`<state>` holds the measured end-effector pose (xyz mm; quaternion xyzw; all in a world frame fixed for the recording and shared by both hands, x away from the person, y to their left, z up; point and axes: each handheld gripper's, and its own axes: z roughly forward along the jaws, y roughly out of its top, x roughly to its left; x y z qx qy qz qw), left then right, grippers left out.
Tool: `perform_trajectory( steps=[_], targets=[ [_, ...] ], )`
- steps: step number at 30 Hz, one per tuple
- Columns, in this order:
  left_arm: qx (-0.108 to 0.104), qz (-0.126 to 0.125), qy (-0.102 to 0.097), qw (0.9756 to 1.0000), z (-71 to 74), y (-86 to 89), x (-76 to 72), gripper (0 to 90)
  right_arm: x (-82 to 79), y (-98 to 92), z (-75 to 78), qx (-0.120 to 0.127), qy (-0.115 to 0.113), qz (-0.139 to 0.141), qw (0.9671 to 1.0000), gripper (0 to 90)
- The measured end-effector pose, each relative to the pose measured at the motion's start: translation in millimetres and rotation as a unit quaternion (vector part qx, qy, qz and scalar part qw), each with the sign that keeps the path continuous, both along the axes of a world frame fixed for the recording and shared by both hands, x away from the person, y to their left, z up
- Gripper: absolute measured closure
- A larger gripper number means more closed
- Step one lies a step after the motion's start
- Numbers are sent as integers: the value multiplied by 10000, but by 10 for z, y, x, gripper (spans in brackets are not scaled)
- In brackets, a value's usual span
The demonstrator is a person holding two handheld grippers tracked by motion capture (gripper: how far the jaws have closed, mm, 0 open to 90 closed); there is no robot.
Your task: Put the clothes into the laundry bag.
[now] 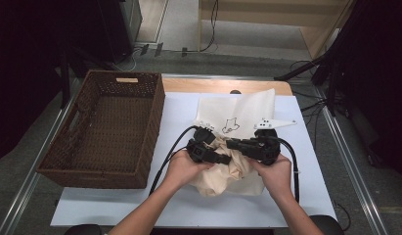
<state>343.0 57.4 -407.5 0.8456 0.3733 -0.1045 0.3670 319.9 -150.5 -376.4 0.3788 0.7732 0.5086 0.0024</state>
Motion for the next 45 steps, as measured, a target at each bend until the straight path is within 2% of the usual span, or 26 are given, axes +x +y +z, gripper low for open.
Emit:
perform_trajectory(
  steps=[3,9,11,14,17,20,22,24,26,32,35,37,39,41,42,45],
  targets=[
    [23,-5,45,10000,-63,-41,23,609,4,5,-20,-93,18,1,10000,869],
    [104,-11,197,9998,-270,-119,142,597,24,5,-58,-191,229,3,9996,869],
    [147,-41,173,9997,-301,-150,156,589,26,7,-67,-274,253,-11,9993,869],
    [58,-112,205,9997,-306,-128,177,561,47,-15,-99,-322,204,-16,9993,868],
    [28,-258,202,9995,-277,-95,170,496,79,-53,-137,-378,164,-75,9991,867],
    [31,-397,-11,9992,-223,-82,135,409,93,-93,-155,-367,211,-102,9991,866],
    [-21,-404,-175,9990,-171,-61,119,360,95,-106,-158,-410,190,-97,9989,865],
    [-109,-365,-145,9992,-115,-35,119,294,94,-112,-161,-426,211,-123,9988,864],
    [-90,-404,-156,9990,-48,7,110,258,95,-118,-165,-429,205,-126,9988,863],
    [-215,-444,-440,9978,184,200,4,233,92,-144,-159,-487,195,-120,9986,858],
    [-326,-459,-480,9973,260,323,-52,225,84,-162,-156,-494,193,-113,9985,856],
    [-332,-530,-519,9967,281,375,-106,224,78,-172,-152,-499,191,-116,9985,854],
    [-299,-588,-684,9955,294,415,-176,221,75,-176,-153,-509,190,-118,9985,852],
    [-218,-515,-812,9951,292,436,-239,224,74,-183,-155,-537,179,-106,9983,850],
    [-150,-529,-798,9953,287,452,-268,240,74,-189,-157,-532,175,-95,9984,849],
    [-289,-557,-767,9951,251,512,-333,252,81,-207,-165,-519,174,-89,9985,848]
  ],
)
